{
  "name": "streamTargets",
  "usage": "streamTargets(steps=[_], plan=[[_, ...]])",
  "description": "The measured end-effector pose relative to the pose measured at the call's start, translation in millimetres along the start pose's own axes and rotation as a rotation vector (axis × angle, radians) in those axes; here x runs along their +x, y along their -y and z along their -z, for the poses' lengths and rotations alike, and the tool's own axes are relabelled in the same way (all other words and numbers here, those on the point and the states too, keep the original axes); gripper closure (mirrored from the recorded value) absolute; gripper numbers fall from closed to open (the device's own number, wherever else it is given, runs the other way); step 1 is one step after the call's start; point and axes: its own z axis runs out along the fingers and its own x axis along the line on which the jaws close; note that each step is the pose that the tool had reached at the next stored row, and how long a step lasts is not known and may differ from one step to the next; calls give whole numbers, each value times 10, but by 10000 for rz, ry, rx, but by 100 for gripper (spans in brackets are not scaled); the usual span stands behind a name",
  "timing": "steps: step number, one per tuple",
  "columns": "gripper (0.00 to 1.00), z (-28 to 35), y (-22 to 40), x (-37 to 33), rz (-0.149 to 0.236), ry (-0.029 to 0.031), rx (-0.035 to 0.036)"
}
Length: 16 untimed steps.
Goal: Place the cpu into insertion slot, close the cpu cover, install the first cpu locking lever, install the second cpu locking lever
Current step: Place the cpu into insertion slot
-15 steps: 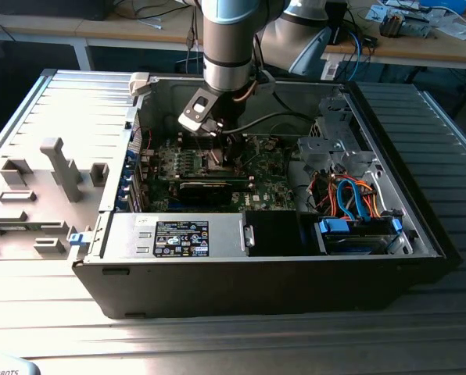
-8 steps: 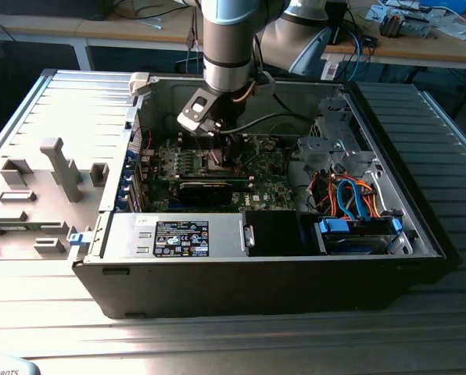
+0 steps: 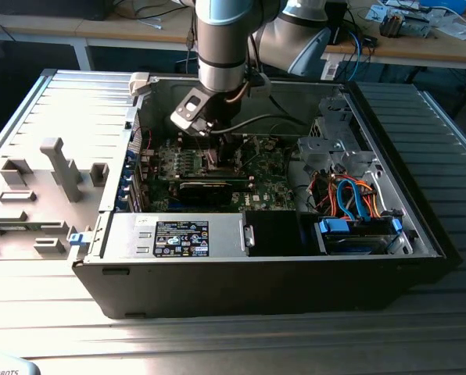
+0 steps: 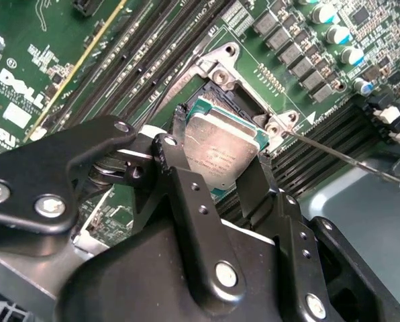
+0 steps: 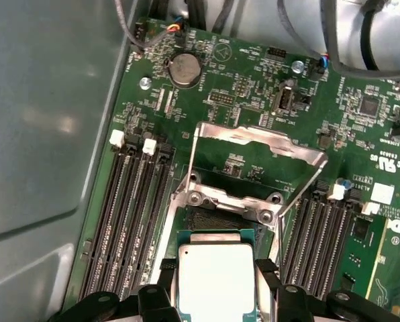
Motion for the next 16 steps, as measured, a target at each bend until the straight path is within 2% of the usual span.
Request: streamTargets(steps=[4,10,16], plan=[[45,-1,0,0,-493,5,-7],[45,3,0,0,-1014,14,-14],[45,4,0,0,-1062,16,-14]])
